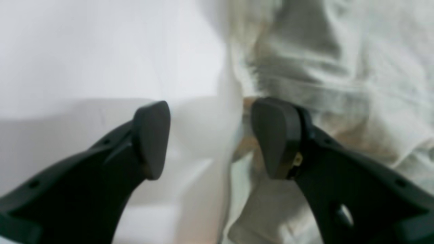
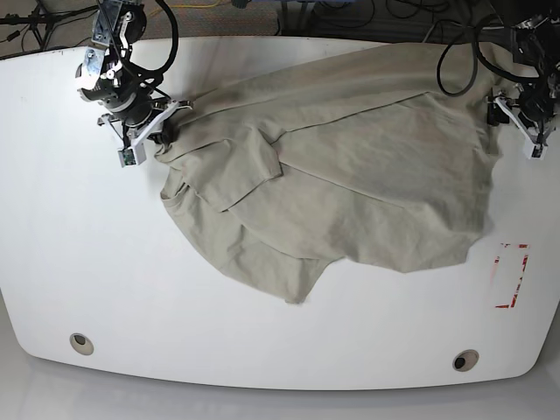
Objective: Fold the T-shirt properly
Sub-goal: 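Release and regrasp the shirt edge with the left gripper, then lift the shirt with both grippers and swing it up off the table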
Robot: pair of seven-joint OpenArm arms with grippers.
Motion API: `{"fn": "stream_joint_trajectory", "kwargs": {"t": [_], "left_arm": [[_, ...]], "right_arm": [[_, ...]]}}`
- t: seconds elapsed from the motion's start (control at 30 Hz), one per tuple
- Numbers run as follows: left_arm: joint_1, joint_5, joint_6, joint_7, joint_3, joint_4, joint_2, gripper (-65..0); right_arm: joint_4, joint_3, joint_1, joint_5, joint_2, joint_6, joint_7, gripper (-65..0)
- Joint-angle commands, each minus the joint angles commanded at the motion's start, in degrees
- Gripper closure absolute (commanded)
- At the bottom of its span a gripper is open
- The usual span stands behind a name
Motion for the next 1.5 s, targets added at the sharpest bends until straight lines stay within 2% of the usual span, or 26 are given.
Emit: {"fn": "stream_joint_trajectory", "kwargs": {"t": [0.17, 0.3, 0.47, 0.57, 0.8, 0.9, 1.07, 1.23, 1.5], "left_arm": [[0.09, -0.09, 0.00, 0.18, 3.25, 1.23, 0.18, -39.7], [1.67, -1.49, 0.00, 0.26, 3.43, 4.92, 0.26, -39.7], [4.48, -7.21, 0.00, 0.26, 3.43, 9.93, 0.00, -39.7], [5.10, -8.88, 0.00, 0.26, 3.43, 10.90, -0.09, -39.7], [5.10, -11.08, 0.00, 0.26, 3.16, 11.08, -0.18, -39.7], [5.19, -12.57, 0.00, 0.26, 0.70, 11.08, -0.26, -39.7], [5.10, -13.45, 0.00, 3.52, -2.73, 10.73, -1.85, -39.7], [5.19, -17.41, 0.00, 4.22, -4.75, 10.46, -2.29, -39.7], [5.01, -19.78, 0.00, 4.22, -5.01, 1.93, -4.31, -39.7]], "right_arm": [[0.00, -0.09, 0.09, 0.09, 0.00, 0.00, 0.00, 0.0], [0.00, -0.09, 0.18, 0.09, 0.00, 0.00, 0.00, 0.0], [0.00, -0.09, 0.18, 0.09, 0.00, 0.00, 0.00, 0.0], [0.00, -0.09, 0.18, 0.09, 0.00, 0.09, 0.00, 0.0], [0.00, -0.18, 0.26, 0.09, 0.00, 0.18, 0.00, 0.0], [0.00, -0.18, 0.62, 0.09, 0.00, 0.18, 0.00, 0.0], [0.00, -0.18, 0.88, 0.09, 0.00, 0.18, 0.00, 0.0], [0.00, -0.18, 1.05, 0.09, 0.00, 0.26, 0.00, 0.0], [-1.05, -0.18, 2.02, 0.35, 0.00, 0.26, 0.00, 0.0]]}}
